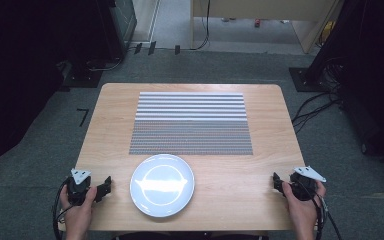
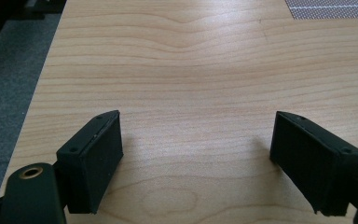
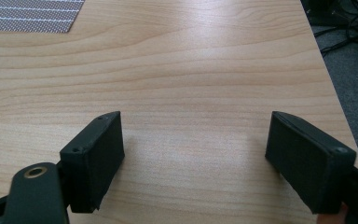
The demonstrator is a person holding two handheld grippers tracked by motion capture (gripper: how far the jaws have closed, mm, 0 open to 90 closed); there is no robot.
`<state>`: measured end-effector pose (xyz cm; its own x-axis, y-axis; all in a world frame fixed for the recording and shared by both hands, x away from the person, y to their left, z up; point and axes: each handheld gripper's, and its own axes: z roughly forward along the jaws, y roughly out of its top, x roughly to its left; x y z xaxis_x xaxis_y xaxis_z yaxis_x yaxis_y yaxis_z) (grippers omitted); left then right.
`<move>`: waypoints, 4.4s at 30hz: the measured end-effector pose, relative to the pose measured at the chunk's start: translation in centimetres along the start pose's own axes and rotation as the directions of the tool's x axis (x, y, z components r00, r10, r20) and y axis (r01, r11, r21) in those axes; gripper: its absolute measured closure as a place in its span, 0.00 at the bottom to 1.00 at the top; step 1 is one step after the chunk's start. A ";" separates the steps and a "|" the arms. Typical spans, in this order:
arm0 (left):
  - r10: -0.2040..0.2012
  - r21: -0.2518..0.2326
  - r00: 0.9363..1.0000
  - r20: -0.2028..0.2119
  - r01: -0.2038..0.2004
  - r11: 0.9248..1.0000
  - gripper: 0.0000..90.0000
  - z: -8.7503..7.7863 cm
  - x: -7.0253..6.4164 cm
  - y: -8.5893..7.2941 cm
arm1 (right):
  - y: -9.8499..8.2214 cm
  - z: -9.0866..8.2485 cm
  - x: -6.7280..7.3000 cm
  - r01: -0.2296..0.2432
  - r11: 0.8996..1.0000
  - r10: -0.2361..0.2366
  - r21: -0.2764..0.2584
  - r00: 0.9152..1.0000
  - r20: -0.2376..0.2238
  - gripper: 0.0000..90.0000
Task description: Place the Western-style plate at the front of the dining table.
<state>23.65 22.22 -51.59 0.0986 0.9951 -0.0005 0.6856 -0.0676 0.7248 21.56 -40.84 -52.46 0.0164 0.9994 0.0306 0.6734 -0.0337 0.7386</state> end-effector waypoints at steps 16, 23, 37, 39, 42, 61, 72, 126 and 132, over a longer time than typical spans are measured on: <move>-0.080 -0.057 0.996 0.031 0.081 0.995 0.19 -1.3 -0.1 1.0 | 1.8 -1.3 1.8 -0.066 0.996 0.063 -0.053 0.996 -0.064 0.18; 0.003 -0.097 1.000 0.025 -0.001 0.995 0.19 -1.7 -1.8 2.8 | 4.0 -1.8 3.2 -0.063 0.995 0.055 -0.080 0.994 -0.094 0.19; -0.009 -0.114 0.994 0.108 0.022 0.993 0.19 -0.4 -2.6 5.5 | 8.4 -0.8 5.8 -0.054 0.989 0.034 -0.138 0.989 -0.144 0.24; -0.011 -0.116 0.993 0.118 0.025 0.993 0.19 -0.3 -2.8 5.2 | 8.8 -0.8 6.3 -0.052 0.988 0.030 -0.146 0.988 -0.153 0.24; -0.016 -0.107 0.991 0.136 0.031 0.994 0.19 -0.3 -3.0 4.8 | 9.0 -0.8 6.9 -0.041 0.987 0.015 -0.152 0.986 -0.166 0.24; 0.008 -0.107 0.960 0.278 0.023 0.994 0.19 -2.0 -5.3 4.3 | 7.6 -1.5 12.9 0.013 0.991 -0.056 -0.131 0.943 -0.327 0.24; 0.019 -0.108 0.946 0.324 0.017 0.994 0.27 -2.2 -6.7 4.3 | 7.1 -1.8 16.0 0.034 0.993 -0.075 -0.117 0.925 -0.371 0.25; 0.003 0.021 0.922 0.387 -0.012 1.000 0.81 -1.9 -6.9 2.1 | 2.1 0.9 22.3 -0.153 0.968 0.246 0.201 0.753 -0.610 0.88; 0.003 0.019 0.927 0.376 -0.011 1.000 0.80 -1.8 -7.0 2.0 | 2.1 1.1 22.0 -0.202 0.950 0.311 0.240 0.708 -0.634 0.89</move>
<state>23.02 15.27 -48.92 0.3643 0.8951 -0.2573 0.6980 -0.0795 0.7117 24.13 -18.92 -50.94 -0.2478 0.6920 0.6780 0.8135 -0.2314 0.5335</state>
